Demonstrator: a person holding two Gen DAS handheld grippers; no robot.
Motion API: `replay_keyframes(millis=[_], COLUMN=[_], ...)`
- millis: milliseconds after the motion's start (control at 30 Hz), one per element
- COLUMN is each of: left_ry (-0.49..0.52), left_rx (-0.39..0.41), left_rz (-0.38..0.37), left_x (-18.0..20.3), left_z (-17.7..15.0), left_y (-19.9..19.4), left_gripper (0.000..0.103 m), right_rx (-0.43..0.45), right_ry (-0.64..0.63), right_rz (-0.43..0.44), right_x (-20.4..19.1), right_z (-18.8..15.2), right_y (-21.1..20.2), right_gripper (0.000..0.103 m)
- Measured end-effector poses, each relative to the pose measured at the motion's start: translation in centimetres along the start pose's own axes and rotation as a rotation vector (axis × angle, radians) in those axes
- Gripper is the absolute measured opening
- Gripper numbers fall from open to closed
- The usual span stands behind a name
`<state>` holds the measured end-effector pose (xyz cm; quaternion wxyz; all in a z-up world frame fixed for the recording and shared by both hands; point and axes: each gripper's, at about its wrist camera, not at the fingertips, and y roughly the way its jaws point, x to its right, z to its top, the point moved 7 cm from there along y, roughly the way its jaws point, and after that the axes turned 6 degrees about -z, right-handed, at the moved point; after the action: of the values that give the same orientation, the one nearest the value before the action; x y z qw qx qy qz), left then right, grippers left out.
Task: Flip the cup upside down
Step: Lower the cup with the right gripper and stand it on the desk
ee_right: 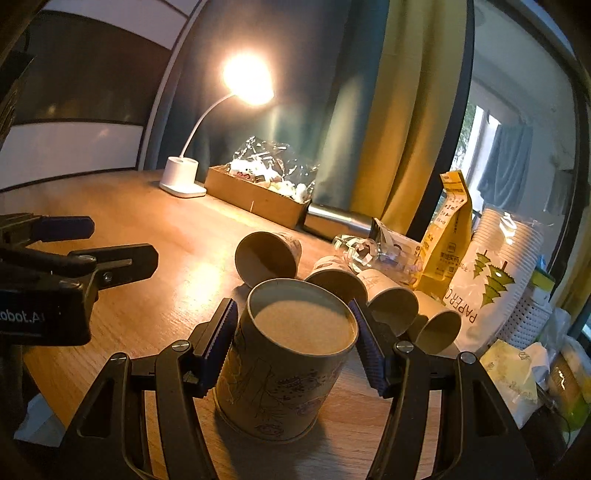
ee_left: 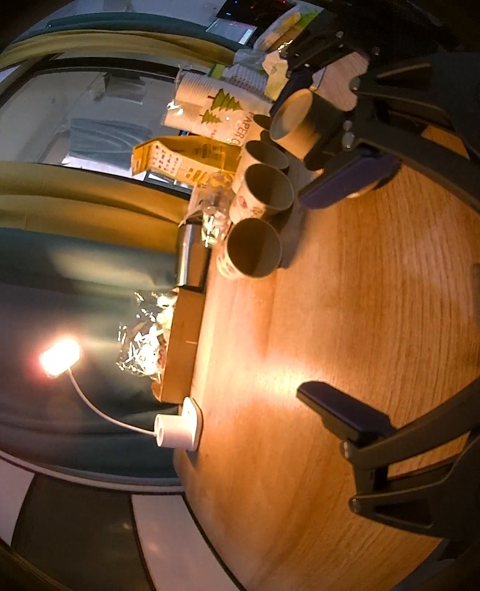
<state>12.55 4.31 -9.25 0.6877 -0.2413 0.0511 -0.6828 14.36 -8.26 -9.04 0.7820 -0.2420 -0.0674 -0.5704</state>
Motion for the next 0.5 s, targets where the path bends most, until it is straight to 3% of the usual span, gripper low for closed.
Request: replay_keyframes(millis=[500], left_ry=[-0.007], left_rx=[-0.001], left_rz=[0.003], left_x=[0.0], left_z=[-0.01], left_y=[0.1], left_gripper=[0.096], right_rx=[-0.008], right_ry=[-0.016], right_rz=[0.006], right_x=[-0.55], right_z=[-0.15], right_y=[0.0], right_gripper=[0.065])
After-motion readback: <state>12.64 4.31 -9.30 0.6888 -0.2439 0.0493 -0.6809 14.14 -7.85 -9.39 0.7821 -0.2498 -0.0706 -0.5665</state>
